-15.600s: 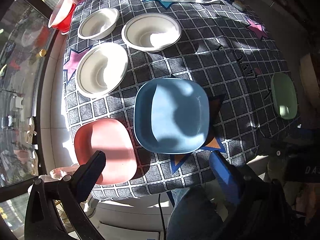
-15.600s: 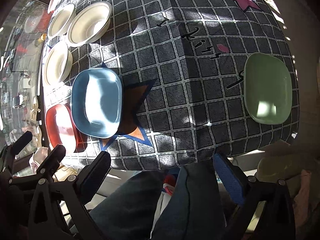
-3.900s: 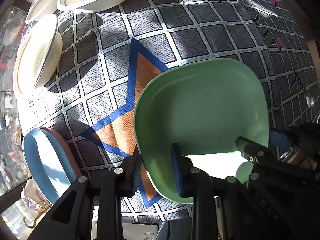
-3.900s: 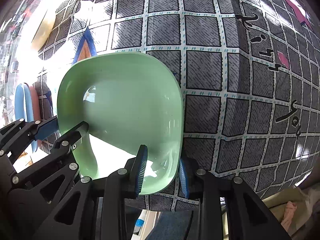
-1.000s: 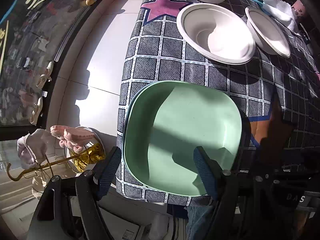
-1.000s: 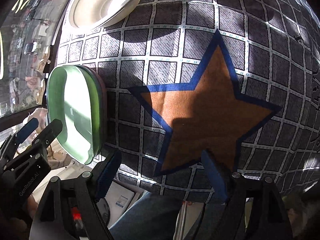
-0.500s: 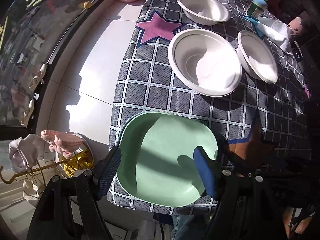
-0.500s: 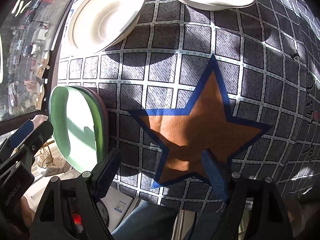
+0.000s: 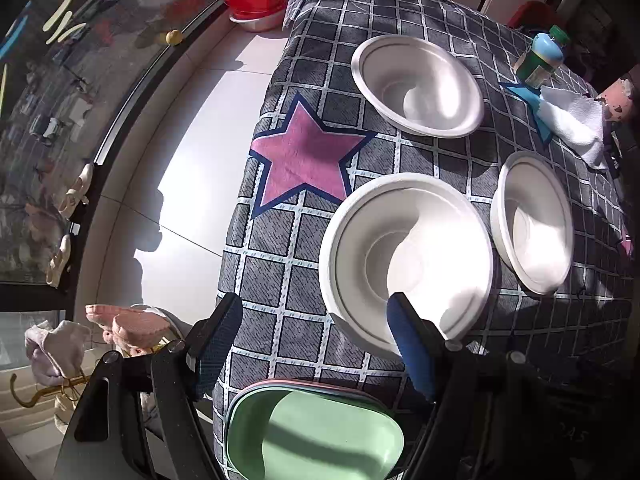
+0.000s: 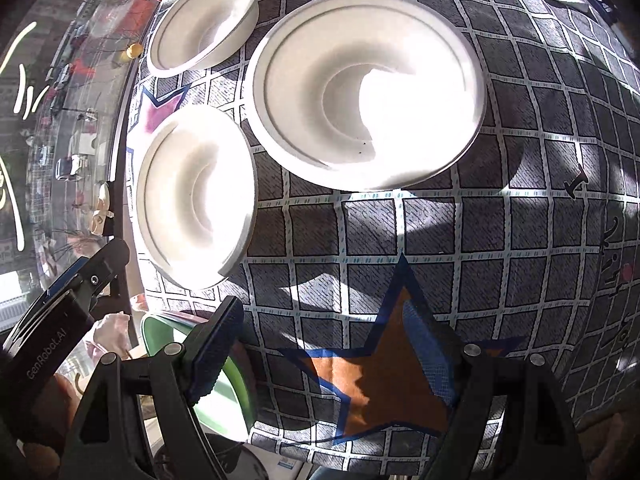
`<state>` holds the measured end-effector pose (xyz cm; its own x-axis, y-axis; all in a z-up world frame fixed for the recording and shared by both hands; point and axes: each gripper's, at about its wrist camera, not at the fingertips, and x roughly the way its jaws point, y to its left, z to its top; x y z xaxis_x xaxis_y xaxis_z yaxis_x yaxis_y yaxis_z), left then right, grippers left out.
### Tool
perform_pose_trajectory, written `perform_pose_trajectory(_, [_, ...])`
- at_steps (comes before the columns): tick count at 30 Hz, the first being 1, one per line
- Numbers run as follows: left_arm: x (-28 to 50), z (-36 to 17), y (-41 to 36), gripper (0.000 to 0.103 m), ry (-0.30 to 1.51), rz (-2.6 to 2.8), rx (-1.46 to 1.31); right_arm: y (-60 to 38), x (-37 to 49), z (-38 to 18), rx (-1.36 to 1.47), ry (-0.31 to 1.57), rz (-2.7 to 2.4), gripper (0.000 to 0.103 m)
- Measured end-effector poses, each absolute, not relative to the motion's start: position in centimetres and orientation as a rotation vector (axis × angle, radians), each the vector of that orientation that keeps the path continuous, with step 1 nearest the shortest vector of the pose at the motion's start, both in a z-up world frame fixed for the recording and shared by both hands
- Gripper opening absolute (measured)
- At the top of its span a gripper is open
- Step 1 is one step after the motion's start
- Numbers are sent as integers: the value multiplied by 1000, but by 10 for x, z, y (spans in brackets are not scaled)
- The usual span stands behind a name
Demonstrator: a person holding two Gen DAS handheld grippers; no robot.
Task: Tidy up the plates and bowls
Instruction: 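Move both grippers to a white paper bowl and close on its rim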
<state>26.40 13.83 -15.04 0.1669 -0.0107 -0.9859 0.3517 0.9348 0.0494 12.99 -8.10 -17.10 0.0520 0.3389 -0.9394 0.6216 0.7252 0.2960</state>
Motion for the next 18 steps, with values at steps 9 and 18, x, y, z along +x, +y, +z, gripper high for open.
perform_pose_trajectory(9, [299, -189, 125, 78, 1400, -234, 345, -71, 154, -194, 829, 1560, -250, 83])
perform_pose_trajectory(18, [311, -215, 117, 54, 1478, -260, 310, -59, 170, -202, 838, 1563, -237, 58])
